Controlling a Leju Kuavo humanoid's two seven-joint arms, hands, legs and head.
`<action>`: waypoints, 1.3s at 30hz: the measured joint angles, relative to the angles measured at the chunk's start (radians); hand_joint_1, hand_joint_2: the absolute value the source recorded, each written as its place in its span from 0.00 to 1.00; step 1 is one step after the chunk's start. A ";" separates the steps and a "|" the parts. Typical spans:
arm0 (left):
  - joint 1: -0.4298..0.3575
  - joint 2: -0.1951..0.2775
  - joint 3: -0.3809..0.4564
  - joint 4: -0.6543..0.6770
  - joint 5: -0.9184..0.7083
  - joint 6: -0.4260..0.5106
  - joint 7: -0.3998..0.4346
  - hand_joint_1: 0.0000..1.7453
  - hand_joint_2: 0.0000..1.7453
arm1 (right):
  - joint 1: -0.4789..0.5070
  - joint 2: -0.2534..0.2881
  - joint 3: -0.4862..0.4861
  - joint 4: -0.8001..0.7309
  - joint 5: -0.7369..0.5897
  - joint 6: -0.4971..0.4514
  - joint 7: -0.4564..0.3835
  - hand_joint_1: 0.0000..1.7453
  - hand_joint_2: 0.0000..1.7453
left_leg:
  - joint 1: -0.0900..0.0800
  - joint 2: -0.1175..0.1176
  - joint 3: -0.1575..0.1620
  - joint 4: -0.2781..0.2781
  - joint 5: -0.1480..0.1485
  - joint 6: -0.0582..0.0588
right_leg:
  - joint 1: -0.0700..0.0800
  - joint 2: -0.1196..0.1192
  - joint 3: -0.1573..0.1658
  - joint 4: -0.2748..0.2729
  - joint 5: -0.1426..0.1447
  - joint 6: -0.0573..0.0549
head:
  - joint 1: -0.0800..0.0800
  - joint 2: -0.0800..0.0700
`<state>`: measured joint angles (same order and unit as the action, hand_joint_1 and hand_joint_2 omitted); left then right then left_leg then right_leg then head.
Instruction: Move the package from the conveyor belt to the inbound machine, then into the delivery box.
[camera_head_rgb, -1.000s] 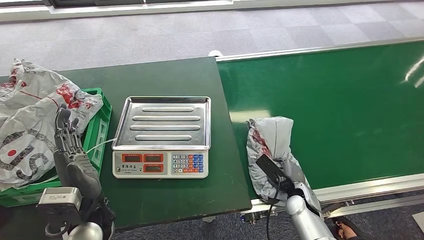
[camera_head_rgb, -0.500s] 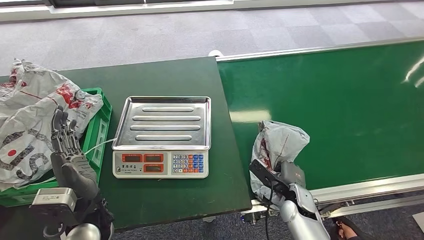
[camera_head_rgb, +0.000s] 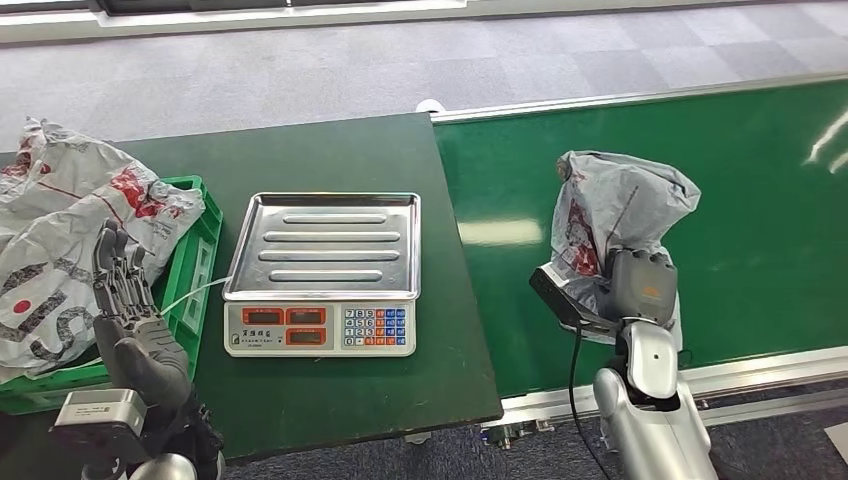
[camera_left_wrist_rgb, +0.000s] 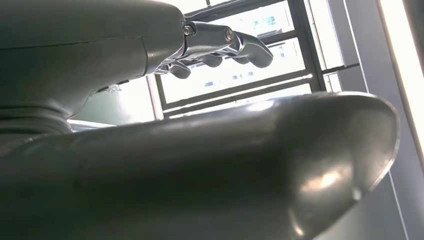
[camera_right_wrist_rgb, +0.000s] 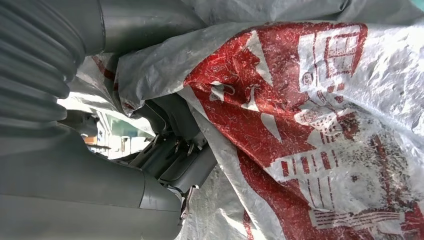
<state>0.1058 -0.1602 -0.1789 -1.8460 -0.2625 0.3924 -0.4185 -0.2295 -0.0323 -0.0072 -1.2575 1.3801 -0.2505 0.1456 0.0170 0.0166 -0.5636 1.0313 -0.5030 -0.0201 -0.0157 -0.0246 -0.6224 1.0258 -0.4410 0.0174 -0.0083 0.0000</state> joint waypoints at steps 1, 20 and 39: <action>0.000 0.000 0.000 0.000 0.001 0.000 0.000 0.00 0.00 | 0.000 -0.001 0.000 -0.008 0.005 -0.009 -0.002 1.00 1.00 | 0.000 0.000 0.000 0.000 0.000 0.000 | 0.000 0.000 0.000 0.000 0.000 0.000 | 0.000 0.000; -0.052 -0.027 -0.021 0.082 0.087 0.130 -0.036 0.00 0.00 | -0.389 0.123 0.400 0.109 -0.177 -0.190 -0.265 1.00 1.00 | 0.002 0.002 0.000 0.000 0.003 -0.004 | 0.002 0.002 -0.003 0.003 0.002 -0.002 | 0.000 0.000; -0.147 -0.019 -0.051 0.170 0.088 0.039 -0.012 0.00 0.00 | -0.466 0.260 0.330 0.523 -0.832 0.123 -0.611 1.00 1.00 | 0.002 0.001 -0.001 0.000 0.003 -0.005 | 0.002 0.002 -0.004 0.003 0.002 -0.004 | 0.000 0.000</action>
<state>-0.0414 -0.1793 -0.2304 -1.6762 -0.1747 0.4314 -0.4304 -0.6959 0.2279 0.3229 -0.7347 0.5484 -0.1271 -0.4656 0.0189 0.0175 -0.5645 1.0311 -0.4996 -0.0246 -0.0140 -0.0229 -0.6266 1.0290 -0.4386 0.0137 -0.0084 0.0000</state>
